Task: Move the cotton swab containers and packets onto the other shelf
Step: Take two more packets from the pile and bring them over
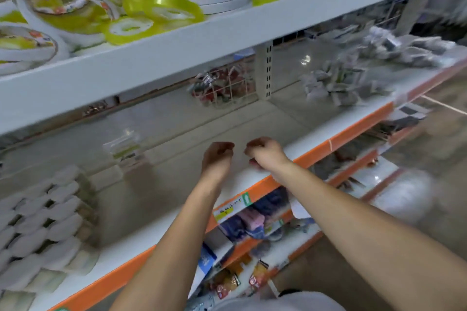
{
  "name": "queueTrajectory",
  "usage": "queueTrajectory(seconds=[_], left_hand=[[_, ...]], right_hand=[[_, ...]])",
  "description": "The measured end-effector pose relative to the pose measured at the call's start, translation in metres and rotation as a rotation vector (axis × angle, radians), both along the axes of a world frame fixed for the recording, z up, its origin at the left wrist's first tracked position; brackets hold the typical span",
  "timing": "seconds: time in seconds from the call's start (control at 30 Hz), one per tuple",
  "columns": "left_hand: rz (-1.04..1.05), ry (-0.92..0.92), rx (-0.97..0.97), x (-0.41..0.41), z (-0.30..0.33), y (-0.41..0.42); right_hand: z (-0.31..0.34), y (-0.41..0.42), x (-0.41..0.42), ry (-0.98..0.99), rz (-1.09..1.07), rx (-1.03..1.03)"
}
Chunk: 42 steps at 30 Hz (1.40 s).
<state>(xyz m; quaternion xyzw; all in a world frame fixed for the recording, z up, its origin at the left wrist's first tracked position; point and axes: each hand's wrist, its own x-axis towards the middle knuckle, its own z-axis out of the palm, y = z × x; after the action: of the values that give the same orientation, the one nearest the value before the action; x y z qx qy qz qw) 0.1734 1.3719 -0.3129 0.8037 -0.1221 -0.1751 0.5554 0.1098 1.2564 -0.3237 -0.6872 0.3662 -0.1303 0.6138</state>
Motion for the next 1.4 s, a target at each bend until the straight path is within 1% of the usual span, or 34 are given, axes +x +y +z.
queueTrajectory(seconds=[0.1, 0.17, 0.33, 0.57, 0.7, 0.97, 1.13, 1.27, 1.4], left_hand=[[-0.120, 0.017, 0.009, -0.027, 0.002, -0.038], [-0.167, 0.050, -0.017, -0.046, 0.003, -0.062], [-0.271, 0.136, 0.004, -0.100, 0.006, -0.122], [-0.412, 0.153, -0.028, -0.182, -0.001, -0.204], [-0.437, 0.201, -0.043, -0.219, -0.001, -0.247], [-0.521, 0.137, 0.009, -0.244, 0.015, -0.326], [-0.556, 0.059, -0.016, -0.244, 0.023, -0.394], [-0.580, 0.078, -0.084, -0.239, 0.020, -0.447], [-0.576, 0.102, -0.109, -0.224, 0.017, -0.503]], right_hand=[[0.002, -0.031, -0.035, 0.012, -0.085, 0.016], [0.002, -0.052, -0.062, 0.004, -0.129, 0.049], [0.006, -0.105, -0.136, -0.002, -0.225, 0.123], [0.005, -0.182, -0.235, 0.012, -0.331, 0.118], [0.007, -0.221, -0.274, 0.013, -0.399, 0.101], [0.020, -0.291, -0.308, -0.020, -0.460, 0.085], [0.025, -0.337, -0.309, -0.015, -0.452, 0.052], [0.025, -0.382, -0.302, -0.027, -0.465, 0.057], [0.025, -0.436, -0.288, -0.012, -0.473, 0.040]])
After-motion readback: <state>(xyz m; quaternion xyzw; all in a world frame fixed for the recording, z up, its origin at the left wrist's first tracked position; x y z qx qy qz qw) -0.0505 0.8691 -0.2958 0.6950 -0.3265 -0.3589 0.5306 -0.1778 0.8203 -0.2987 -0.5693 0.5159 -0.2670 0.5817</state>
